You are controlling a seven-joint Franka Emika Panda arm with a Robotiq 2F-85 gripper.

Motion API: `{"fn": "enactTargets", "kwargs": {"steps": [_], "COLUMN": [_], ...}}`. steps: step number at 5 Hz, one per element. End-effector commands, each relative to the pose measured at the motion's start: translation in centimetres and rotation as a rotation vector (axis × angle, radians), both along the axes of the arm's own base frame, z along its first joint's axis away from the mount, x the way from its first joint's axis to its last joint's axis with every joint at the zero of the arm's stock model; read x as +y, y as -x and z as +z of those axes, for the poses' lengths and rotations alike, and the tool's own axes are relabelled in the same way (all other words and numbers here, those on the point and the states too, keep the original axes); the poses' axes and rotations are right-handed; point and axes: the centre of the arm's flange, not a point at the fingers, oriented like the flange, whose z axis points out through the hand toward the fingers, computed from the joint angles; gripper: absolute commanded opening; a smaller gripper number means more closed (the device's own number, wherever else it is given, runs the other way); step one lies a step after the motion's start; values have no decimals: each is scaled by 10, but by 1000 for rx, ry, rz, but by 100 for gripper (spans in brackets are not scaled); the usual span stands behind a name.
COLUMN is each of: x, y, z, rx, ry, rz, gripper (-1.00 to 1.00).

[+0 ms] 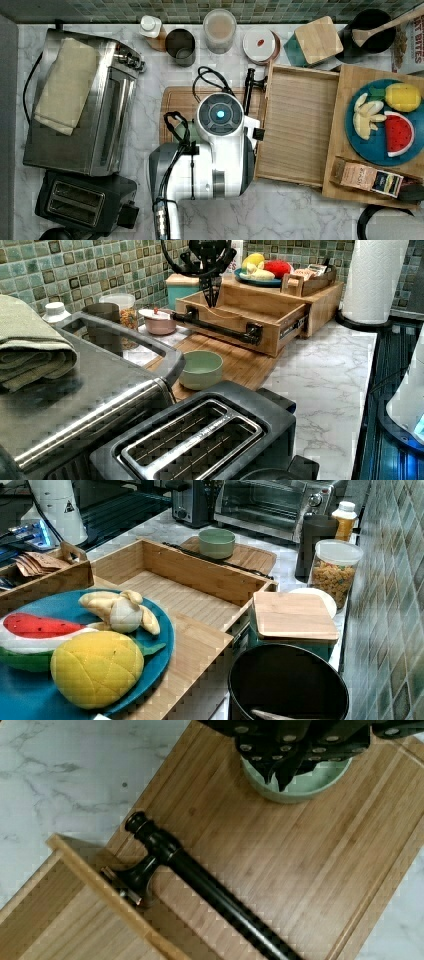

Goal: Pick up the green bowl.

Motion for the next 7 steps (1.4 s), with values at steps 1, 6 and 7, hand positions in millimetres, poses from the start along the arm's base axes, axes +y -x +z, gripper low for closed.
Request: {"fn": "enactTargets", "kwargs": {"steps": [1, 6, 7], "x": [61, 71, 69], "y": [20, 27, 37], "z": [42, -35, -49], "rx": [-144, -1, -32], "ry": [-36, 40, 70], "rz": [-56, -189, -171], "gripper": [100, 100, 100]}}
